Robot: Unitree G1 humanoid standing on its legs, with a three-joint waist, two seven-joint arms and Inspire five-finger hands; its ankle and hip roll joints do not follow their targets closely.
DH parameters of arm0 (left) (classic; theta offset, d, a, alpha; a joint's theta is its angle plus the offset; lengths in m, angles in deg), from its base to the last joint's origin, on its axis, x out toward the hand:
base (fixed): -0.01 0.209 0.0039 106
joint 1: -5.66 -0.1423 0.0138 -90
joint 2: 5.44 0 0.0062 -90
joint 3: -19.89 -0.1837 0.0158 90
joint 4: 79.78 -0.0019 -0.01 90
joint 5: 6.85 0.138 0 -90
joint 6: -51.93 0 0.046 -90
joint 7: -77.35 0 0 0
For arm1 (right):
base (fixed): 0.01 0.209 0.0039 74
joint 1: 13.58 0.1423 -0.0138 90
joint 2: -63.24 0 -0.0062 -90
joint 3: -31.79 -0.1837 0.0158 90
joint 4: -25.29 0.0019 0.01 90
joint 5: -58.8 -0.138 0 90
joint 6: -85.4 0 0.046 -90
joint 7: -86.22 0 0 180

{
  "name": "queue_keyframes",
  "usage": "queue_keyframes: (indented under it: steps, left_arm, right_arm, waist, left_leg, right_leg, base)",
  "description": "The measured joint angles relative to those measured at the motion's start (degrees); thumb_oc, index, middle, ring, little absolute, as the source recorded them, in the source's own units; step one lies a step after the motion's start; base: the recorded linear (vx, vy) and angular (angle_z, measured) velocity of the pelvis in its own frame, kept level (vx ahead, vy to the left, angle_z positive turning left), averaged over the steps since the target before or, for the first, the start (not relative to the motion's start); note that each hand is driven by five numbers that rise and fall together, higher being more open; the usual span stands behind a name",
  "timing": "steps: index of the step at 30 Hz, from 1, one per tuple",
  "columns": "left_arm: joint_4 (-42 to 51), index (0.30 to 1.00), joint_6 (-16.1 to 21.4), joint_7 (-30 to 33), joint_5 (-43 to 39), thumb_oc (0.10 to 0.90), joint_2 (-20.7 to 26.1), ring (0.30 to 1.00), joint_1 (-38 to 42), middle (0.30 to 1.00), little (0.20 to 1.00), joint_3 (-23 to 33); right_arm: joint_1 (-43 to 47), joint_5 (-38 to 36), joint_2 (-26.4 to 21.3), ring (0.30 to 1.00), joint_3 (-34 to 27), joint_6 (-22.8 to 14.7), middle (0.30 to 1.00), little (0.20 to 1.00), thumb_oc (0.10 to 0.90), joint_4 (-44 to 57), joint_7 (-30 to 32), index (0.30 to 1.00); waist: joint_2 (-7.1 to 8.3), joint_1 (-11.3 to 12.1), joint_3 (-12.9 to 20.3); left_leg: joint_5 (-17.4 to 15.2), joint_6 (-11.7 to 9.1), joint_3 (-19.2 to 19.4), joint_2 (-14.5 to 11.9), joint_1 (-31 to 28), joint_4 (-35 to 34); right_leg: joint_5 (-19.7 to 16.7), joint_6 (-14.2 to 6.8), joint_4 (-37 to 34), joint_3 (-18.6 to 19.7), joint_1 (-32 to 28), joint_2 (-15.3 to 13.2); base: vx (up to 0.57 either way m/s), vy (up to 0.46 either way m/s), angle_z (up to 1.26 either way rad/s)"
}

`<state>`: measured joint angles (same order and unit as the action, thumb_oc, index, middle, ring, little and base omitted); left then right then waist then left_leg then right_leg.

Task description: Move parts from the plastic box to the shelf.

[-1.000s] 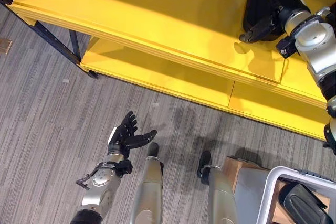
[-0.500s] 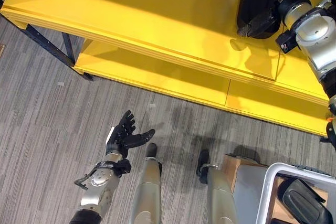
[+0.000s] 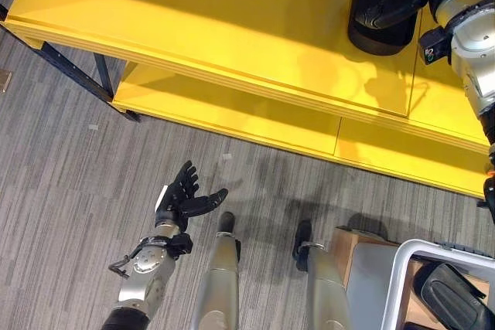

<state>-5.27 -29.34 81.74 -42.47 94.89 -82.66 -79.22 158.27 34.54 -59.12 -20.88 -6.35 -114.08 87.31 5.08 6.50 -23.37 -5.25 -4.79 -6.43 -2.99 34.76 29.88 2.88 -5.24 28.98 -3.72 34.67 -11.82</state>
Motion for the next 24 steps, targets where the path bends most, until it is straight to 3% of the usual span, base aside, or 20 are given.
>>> queue_keyframes:
  steps: [6, 24]
  left_arm:
    - [0.0, 1.000, 0.0, 0.2, 0.0, 0.900, 0.0, 1.000, 0.3, 1.000, 1.000, -0.1]
    - [0.0, 1.000, 0.2, 0.2, -0.1, 0.900, 0.0, 1.000, -0.3, 1.000, 1.000, -0.3]
  right_arm:
    - [-1.1, -3.2, 0.3, 1.000, -1.0, -0.3, 1.000, 1.000, 0.900, -0.3, 0.9, 1.000]
    - [1.6, -5.1, 4.1, 1.000, -2.0, -0.2, 1.000, 1.000, 0.900, -16.6, 2.4, 1.000]
  waist:
    - [-1.95, 0.7, 0.0]
    - [-3.06, 2.5, 0.3]
  left_leg:
    - [0.2, -0.2, 0.5, 0.0, -1.2, -1.0]
    - [1.4, -1.2, -0.3, 0.1, -1.8, -3.3]
  right_leg:
    - [0.2, -0.1, 1.0, 0.5, -0.1, -0.1]
    - [1.6, 0.5, 2.8, -0.2, 1.0, -0.5]
  base:
    - [0.00, -0.037, -0.03]
    - [0.00, -0.027, 0.03]
